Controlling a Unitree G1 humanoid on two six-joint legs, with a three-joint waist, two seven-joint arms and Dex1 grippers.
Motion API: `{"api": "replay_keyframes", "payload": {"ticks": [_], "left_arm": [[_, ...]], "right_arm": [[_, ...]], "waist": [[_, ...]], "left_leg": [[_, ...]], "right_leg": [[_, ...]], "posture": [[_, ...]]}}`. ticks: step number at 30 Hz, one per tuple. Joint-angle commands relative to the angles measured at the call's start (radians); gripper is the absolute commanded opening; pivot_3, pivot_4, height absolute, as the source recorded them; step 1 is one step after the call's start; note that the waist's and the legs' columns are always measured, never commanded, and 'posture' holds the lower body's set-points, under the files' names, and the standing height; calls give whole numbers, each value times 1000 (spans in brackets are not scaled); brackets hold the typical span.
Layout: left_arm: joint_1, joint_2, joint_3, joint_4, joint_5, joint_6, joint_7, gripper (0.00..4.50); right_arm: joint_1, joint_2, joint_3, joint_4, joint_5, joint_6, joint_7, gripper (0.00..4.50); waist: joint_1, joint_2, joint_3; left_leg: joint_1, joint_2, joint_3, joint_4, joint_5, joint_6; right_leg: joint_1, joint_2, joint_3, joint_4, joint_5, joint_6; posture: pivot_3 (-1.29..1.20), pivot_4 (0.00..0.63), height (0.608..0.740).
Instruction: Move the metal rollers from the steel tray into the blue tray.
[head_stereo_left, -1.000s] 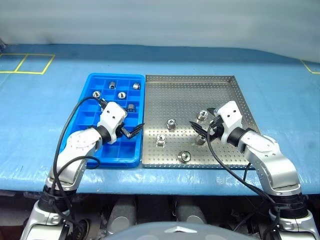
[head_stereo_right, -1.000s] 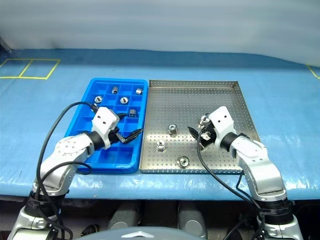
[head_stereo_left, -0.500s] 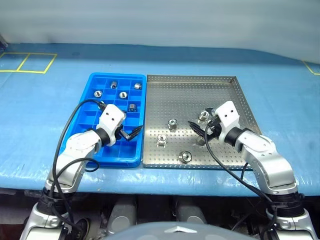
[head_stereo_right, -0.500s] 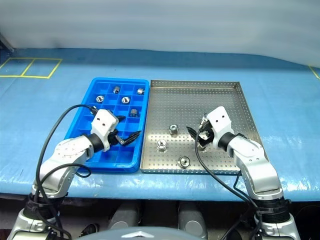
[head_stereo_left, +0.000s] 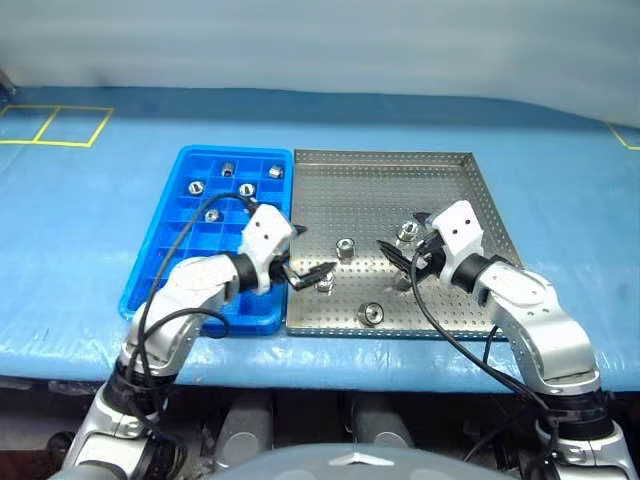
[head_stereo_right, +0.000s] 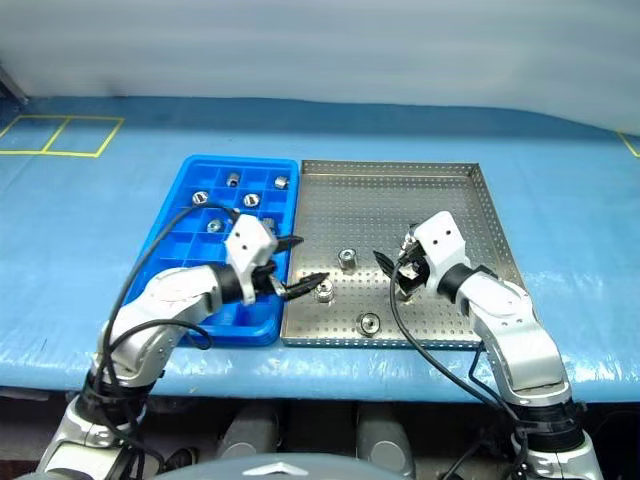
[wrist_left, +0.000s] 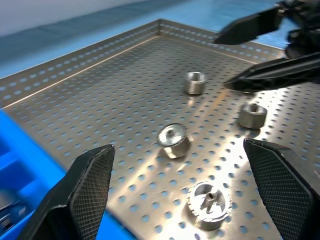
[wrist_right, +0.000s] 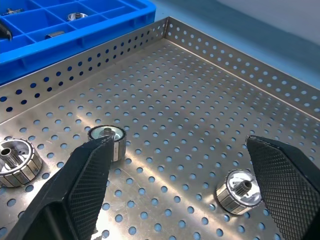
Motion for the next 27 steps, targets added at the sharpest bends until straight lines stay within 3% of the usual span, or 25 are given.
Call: {"api": "replay_keyframes", "payload": {"ticks": [1,5,20,23,27], "left_arm": [[-56,5,-90,52,58,54,15,4500],[-122,30,-180,64,125,164,50,4500],[-216,44,-255,67,120,365,24,4500],[-229,40,-251,88,134,387,50,3867],[-237,36,-262,105,149,389,71,2566]], "right_arm": [[24,2,-42,-60,-5,-2,-32,4455],[54,18,-50,-86,-5,-6,-60,4455],[68,67,-59,-91,-23,-25,-138,4455],[77,74,-54,-88,-29,-28,-145,4500],[69,86,-56,-83,-30,-33,-155,4500]], "waist": [[-6,0,0],[-22,0,0],[-50,0,0],[-50,0,0],[-52,0,0]], "left_leg": [[0,0,0,0,0,0],[0,0,0,0,0,0],[0,0,1,0,0,0],[0,0,1,0,0,0],[1,0,1,0,0,0]], "right_leg": [[0,0,0,0,0,0],[0,0,0,0,0,0],[-1,0,1,0,0,0],[-1,0,1,0,0,0],[-1,0,1,1,0,0]], "posture": [[-11,150,740],[-50,150,740],[-65,150,740],[-64,150,740],[-64,150,740]]}}
